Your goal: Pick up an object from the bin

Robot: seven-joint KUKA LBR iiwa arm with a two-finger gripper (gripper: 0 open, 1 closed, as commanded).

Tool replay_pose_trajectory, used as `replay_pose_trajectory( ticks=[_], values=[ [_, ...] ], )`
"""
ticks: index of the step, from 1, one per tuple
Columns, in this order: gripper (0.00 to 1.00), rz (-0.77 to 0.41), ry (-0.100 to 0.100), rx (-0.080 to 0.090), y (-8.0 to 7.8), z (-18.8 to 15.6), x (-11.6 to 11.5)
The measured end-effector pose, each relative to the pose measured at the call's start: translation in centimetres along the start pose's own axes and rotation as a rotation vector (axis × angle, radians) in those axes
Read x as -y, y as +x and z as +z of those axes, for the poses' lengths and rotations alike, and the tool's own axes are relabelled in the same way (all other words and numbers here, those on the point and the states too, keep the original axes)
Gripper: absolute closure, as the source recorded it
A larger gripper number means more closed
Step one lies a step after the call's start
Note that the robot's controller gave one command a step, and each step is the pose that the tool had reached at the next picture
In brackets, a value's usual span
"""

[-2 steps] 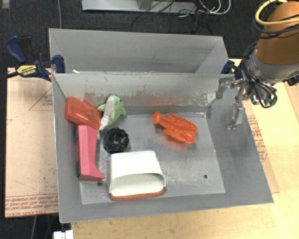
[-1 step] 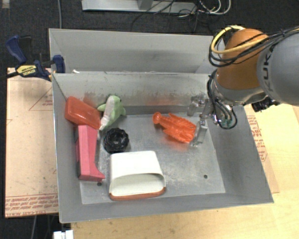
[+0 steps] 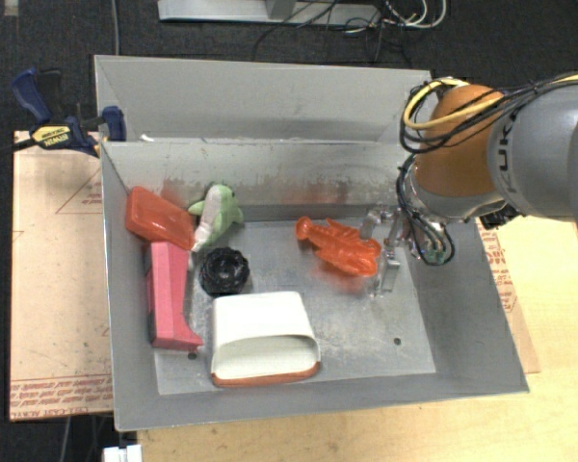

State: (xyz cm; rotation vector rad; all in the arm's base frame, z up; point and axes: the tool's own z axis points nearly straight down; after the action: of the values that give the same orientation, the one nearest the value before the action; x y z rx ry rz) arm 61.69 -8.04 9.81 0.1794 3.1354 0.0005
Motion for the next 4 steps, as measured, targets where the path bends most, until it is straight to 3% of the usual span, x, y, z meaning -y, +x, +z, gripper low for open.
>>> replay_pose_trajectory(
  ticks=[1,2,3,4],
  values=[
    [0.00,0.132,-0.005,-0.008,1.0,2.9,-2.9],
    [1.00,0.042,0.000,0.012,0.1,2.3,-2.5],
    [1.00,0.041,0.000,0.012,0.1,2.3,-2.5],
    [1.00,0.017,0.000,0.008,1.1,-8.4,-2.5]
  ],
)
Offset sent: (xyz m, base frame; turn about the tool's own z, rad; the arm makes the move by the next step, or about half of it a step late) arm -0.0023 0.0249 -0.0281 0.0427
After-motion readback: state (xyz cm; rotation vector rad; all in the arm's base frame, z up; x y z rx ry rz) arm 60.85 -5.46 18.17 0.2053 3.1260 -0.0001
